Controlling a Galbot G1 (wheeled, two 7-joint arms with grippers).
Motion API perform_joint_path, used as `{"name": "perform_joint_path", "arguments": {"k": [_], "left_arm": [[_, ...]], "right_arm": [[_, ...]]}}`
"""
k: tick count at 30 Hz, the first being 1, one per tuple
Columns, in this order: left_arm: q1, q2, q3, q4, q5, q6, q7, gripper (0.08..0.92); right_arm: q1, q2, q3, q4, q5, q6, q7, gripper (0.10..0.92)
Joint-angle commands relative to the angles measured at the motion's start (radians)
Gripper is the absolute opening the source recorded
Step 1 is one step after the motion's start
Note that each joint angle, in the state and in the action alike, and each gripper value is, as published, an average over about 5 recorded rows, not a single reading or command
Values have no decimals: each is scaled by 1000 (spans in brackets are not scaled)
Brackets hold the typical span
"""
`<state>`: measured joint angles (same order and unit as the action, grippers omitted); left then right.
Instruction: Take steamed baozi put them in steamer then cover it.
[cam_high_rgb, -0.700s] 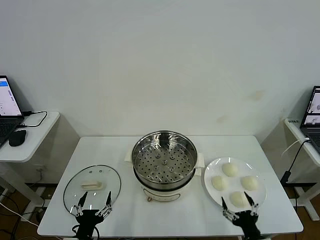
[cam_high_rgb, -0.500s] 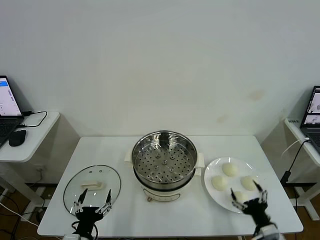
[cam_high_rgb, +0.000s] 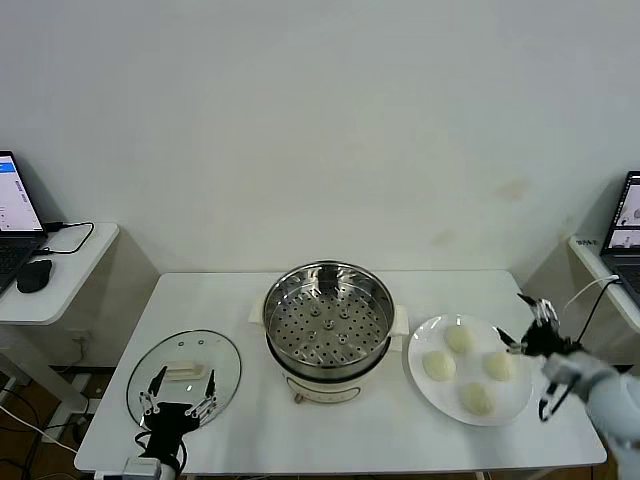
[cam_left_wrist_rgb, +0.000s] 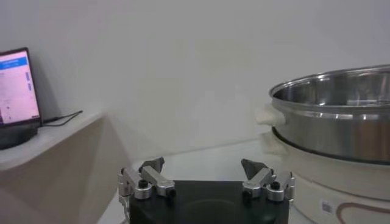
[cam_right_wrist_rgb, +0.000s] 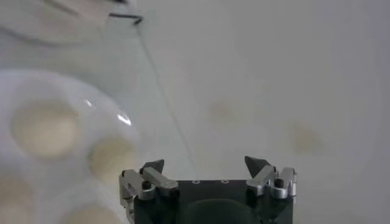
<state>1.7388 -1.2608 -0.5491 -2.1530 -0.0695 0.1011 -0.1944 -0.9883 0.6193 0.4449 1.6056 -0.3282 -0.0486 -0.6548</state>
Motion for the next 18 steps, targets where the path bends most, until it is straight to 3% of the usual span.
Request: {"name": "perform_joint_path", "arguments": {"k": [1,9,18], "left_arm": [[-7,2,-1,0,18,8,0,823],[-2,-5,-9,-3,18,8,-9,823],[-4,-2,-24,-1,8,7,-13,823]], "right_arm": [[312,-172,-256,-166,38,-12,-210,823],[740,-149,-739,-305,156,11,-372,823],[895,-67,-1009,-374,164,-12,-412,823]]}}
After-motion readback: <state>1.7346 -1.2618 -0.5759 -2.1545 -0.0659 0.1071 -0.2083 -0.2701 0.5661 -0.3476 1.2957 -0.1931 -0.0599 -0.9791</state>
